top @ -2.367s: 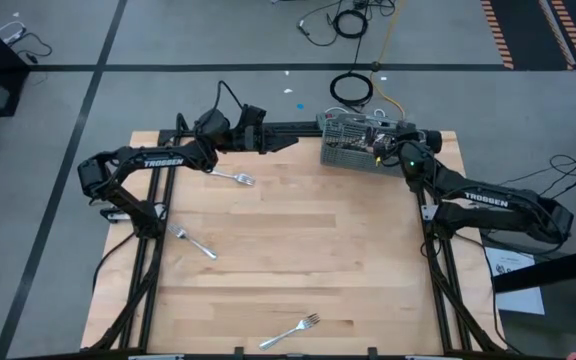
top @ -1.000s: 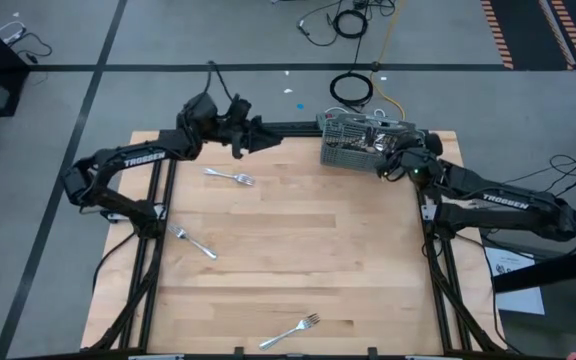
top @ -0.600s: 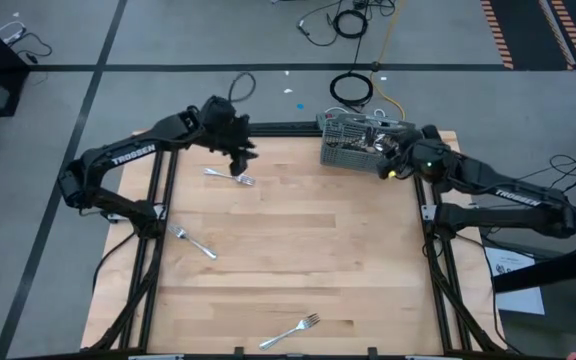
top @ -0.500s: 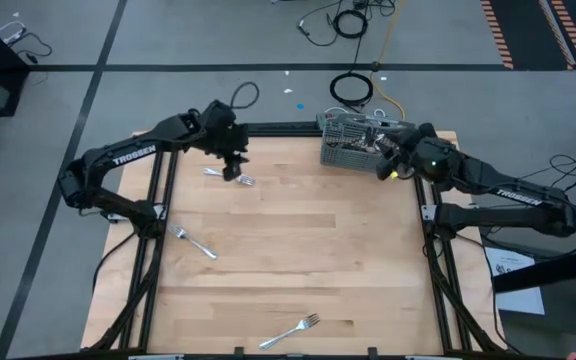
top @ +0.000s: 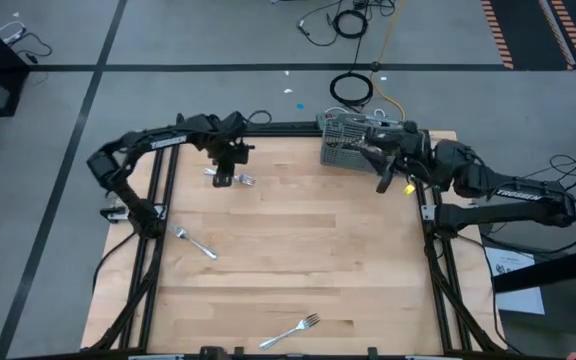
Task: Sort silverware
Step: Put the silver spoon into the silverware basket
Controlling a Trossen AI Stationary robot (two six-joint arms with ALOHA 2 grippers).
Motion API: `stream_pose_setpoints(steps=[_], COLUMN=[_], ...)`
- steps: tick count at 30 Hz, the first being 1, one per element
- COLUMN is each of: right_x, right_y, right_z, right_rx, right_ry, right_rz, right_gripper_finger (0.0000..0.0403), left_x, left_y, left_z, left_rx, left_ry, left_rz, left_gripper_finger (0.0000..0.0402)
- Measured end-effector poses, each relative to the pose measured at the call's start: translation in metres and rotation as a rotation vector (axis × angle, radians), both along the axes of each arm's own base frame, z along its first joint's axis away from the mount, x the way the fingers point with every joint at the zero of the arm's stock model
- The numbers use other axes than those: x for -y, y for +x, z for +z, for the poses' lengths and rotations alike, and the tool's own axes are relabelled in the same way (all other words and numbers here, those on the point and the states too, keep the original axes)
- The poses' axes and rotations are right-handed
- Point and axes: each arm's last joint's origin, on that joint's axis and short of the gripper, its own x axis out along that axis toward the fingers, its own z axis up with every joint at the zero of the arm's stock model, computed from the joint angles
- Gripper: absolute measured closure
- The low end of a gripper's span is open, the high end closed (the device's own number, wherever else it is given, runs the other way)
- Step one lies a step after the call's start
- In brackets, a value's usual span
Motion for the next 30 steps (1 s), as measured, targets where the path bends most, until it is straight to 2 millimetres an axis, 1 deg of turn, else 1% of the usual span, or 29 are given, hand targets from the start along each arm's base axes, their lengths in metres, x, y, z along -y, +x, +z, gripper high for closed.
stream_pose_setpoints(steps=[4,6,8,11,18,23,30], right_x=[-0.008,-0.011,-0.014,-0.016,-0.017,-0.017,-0.017], right_y=[0.002,0.002,0.003,0.003,0.003,0.003,0.003], right_z=[0.000,0.000,0.000,0.000,0.000,0.000,0.000], right_rx=[0.000,0.002,0.003,0.003,0.001,0.000,0.000], right_ry=[0.000,0.000,0.000,0.000,-0.004,-0.005,-0.006], right_rz=[0.046,0.064,0.078,0.091,0.089,0.089,0.088], right_gripper_finger=[0.0252,0.0252,0.0252,0.0252,0.0252,0.0252,0.0252], left_x=[-0.007,-0.009,-0.009,-0.007,-0.004,-0.002,0.001], left_y=[0.005,0.006,0.005,0.001,-0.004,-0.006,-0.007], left_z=[-0.009,-0.015,-0.022,-0.035,-0.057,-0.067,-0.070], left_rx=[0.011,0.001,-0.039,-0.087,-0.073,-0.057,-0.018], left_ry=[0.013,0.022,0.038,0.038,0.099,0.112,0.089], left_rz=[-0.008,-0.041,-0.074,-0.079,-0.070,-0.068,-0.075], left_gripper_finger=[0.0246,0.0246,0.0246,0.0246,0.0246,0.0246,0.0247])
